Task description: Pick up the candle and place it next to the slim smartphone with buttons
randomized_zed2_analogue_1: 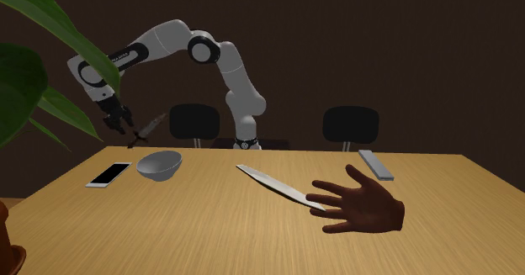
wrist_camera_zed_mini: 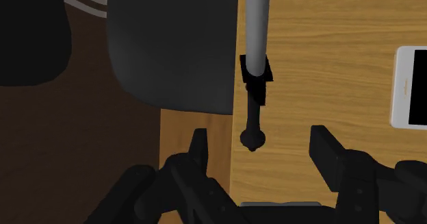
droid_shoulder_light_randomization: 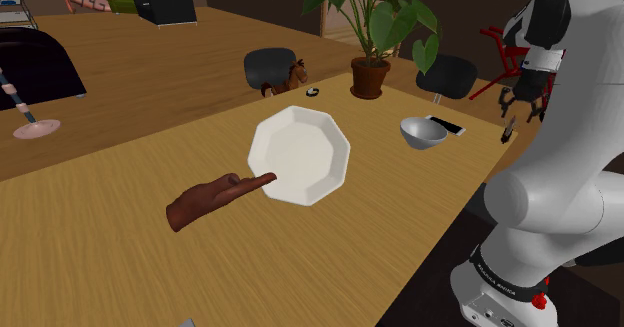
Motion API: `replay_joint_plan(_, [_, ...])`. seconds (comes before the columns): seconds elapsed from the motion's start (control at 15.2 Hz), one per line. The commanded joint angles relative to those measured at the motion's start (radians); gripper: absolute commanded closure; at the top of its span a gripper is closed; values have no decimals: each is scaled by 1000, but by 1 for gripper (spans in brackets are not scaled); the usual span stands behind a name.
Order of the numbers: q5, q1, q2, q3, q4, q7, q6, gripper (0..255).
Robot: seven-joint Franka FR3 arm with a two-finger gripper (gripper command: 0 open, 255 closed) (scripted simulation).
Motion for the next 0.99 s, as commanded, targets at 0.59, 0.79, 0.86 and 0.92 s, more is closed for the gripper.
replay_joint_plan(0.59, [7, -23, 26, -1, 160, -1, -135, 0])
replay_joint_plan(0.79, [7, -23, 26, -1, 160, -1, -135, 0])
replay_joint_plan(0.86, [7, -23, 26, -1, 160, -1, -135, 0])
replay_joint_plan(0.92, [7, -23, 26, -1, 160, -1, -135, 0])
